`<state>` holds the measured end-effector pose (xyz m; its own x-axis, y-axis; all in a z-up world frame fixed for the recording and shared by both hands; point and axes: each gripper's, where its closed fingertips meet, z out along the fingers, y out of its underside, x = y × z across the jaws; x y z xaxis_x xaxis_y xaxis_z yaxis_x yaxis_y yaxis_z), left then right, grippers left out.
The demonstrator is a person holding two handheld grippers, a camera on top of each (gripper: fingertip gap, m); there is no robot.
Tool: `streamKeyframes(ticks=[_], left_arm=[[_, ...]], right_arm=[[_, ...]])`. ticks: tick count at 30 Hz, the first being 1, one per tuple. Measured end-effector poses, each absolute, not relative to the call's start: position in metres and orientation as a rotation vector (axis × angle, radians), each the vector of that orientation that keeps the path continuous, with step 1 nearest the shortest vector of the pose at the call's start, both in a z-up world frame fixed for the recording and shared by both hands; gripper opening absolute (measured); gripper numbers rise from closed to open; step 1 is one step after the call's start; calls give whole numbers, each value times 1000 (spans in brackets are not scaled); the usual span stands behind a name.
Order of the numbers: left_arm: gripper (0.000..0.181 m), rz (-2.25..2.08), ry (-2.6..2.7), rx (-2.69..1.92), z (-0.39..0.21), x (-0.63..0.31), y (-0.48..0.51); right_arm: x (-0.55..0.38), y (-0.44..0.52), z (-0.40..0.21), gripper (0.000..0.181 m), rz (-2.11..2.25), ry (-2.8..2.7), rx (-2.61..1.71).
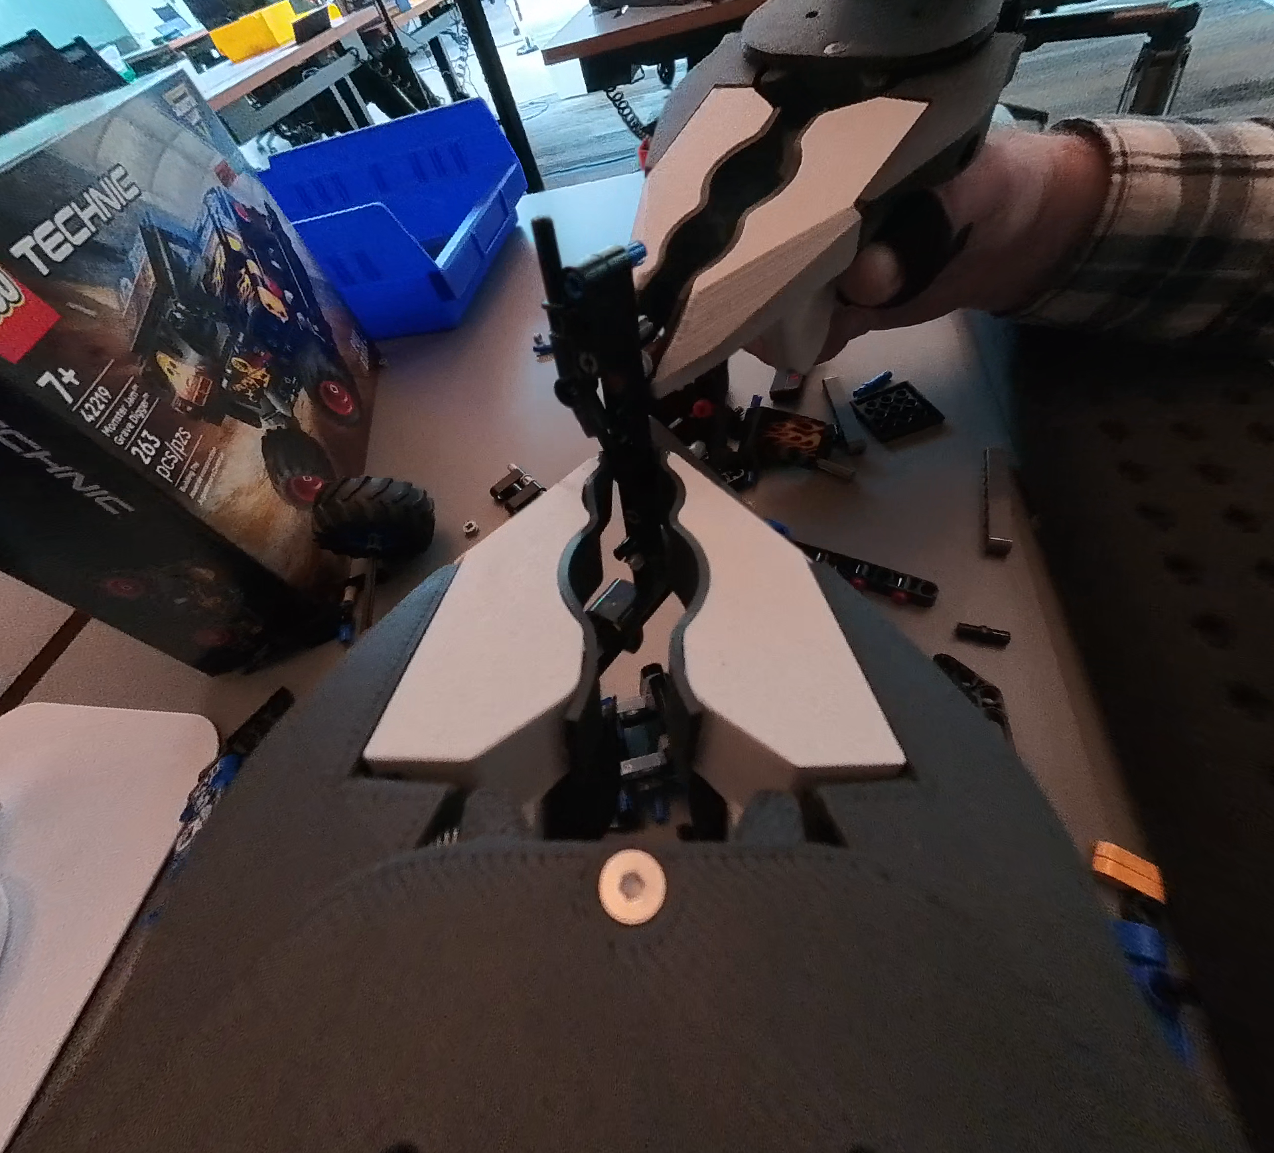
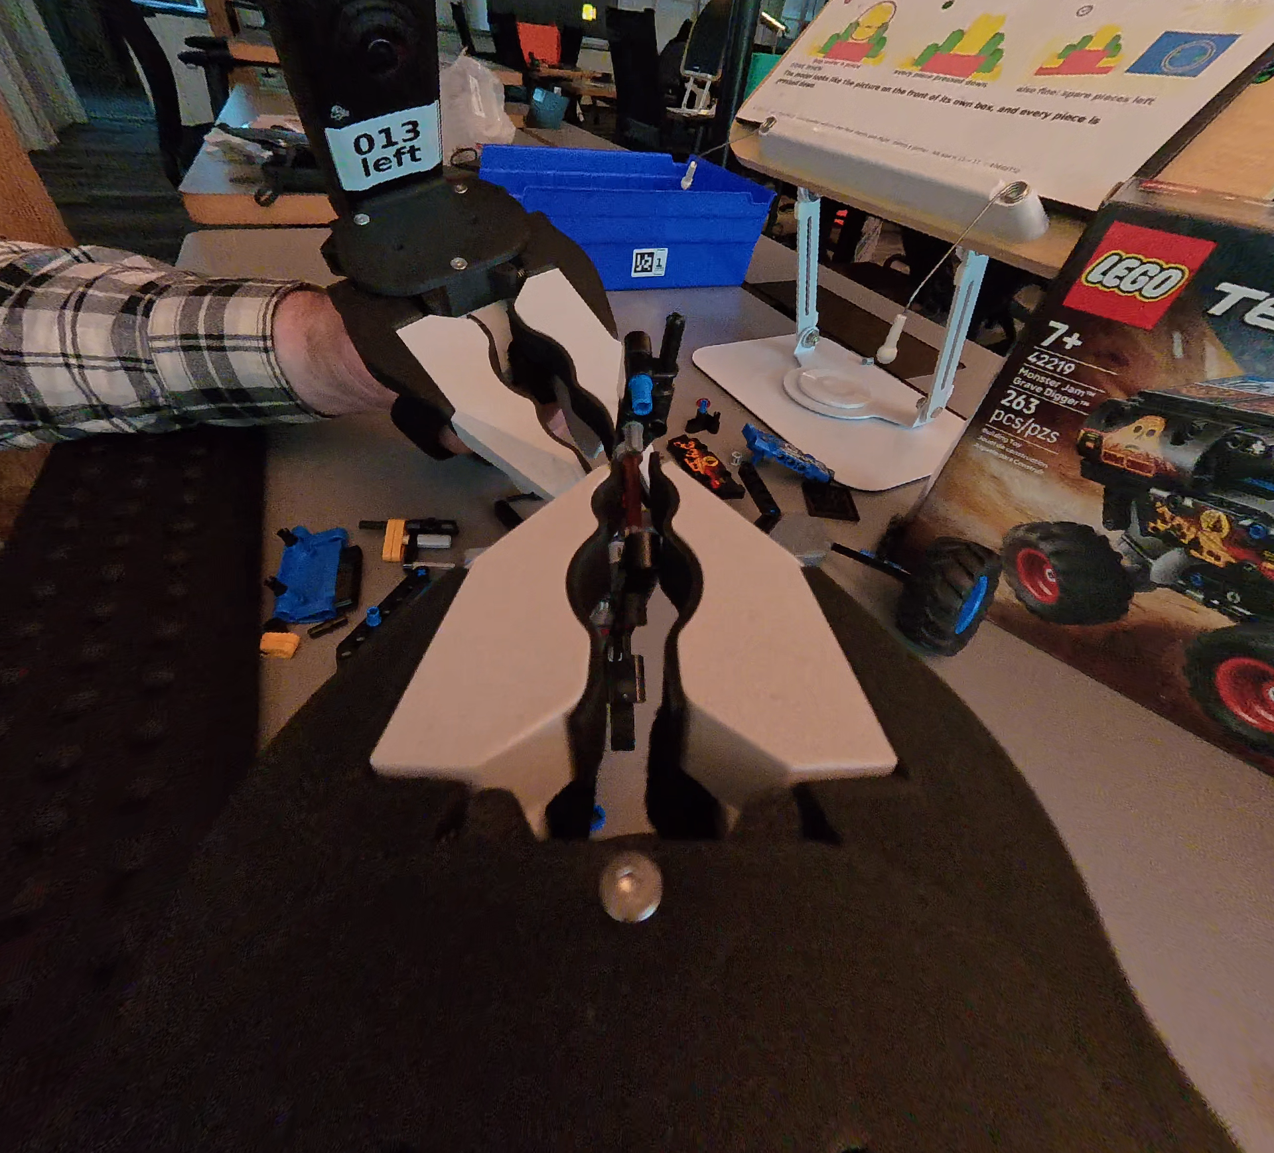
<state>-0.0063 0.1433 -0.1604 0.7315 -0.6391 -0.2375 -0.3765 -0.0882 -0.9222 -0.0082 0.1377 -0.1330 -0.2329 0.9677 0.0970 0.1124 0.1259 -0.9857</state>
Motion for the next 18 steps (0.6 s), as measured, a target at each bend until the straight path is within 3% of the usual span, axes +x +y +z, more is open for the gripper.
streamKeyframes(ticks=[7,10,12,18], left_arm=[[12,-231,838,-1701,-162,-6,142],[21,-180,836,-1682,-160,-4,146],[13,-104,833,-1691,-162,-9,150],[10,-39,835,-1694,-164,-13,153]], right_arm=[[-9,134,-134,1,1263,-1535,-1115],[-9,132,-133,0,1300,-1530,-1122],[-11,133,-136,1,1294,-1537,-1136],[-14,133,-130,9,1284,-1489,-1131]])
